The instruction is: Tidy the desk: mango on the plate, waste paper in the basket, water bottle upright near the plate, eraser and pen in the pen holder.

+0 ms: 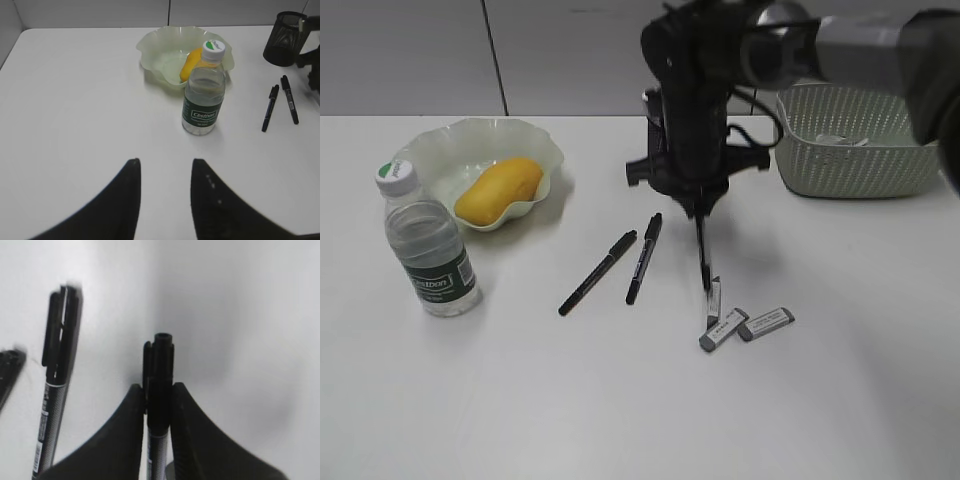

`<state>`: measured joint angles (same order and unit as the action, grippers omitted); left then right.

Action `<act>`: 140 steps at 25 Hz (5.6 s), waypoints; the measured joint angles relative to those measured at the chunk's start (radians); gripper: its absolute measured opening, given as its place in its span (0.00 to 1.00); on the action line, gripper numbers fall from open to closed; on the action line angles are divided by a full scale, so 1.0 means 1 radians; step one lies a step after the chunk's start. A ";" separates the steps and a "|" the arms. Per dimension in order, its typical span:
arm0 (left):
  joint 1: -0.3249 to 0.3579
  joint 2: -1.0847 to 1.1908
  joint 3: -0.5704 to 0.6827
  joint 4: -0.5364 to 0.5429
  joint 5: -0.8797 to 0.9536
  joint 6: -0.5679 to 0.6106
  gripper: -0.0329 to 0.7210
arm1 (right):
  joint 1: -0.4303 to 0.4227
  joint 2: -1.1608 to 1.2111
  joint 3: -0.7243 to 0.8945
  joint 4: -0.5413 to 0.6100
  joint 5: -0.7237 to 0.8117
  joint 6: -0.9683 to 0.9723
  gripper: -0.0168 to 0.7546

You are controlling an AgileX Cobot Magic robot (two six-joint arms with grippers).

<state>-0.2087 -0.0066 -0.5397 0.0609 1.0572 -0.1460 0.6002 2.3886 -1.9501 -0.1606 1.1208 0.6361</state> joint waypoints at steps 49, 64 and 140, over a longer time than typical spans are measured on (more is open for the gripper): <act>0.000 0.000 0.000 0.001 0.000 0.000 0.35 | -0.212 -0.449 0.320 -0.480 -0.771 -0.086 0.63; 0.000 0.016 0.000 0.001 -0.001 0.000 0.35 | -0.218 -1.311 1.018 0.031 0.002 -0.551 0.53; -0.411 1.988 -1.205 -0.091 -0.695 0.220 0.14 | -0.218 -2.396 1.440 0.099 -0.078 -0.588 0.42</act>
<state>-0.6200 1.9819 -1.7451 -0.0299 0.3626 0.0742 0.3821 -0.0070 -0.5096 -0.0616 1.0424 0.0485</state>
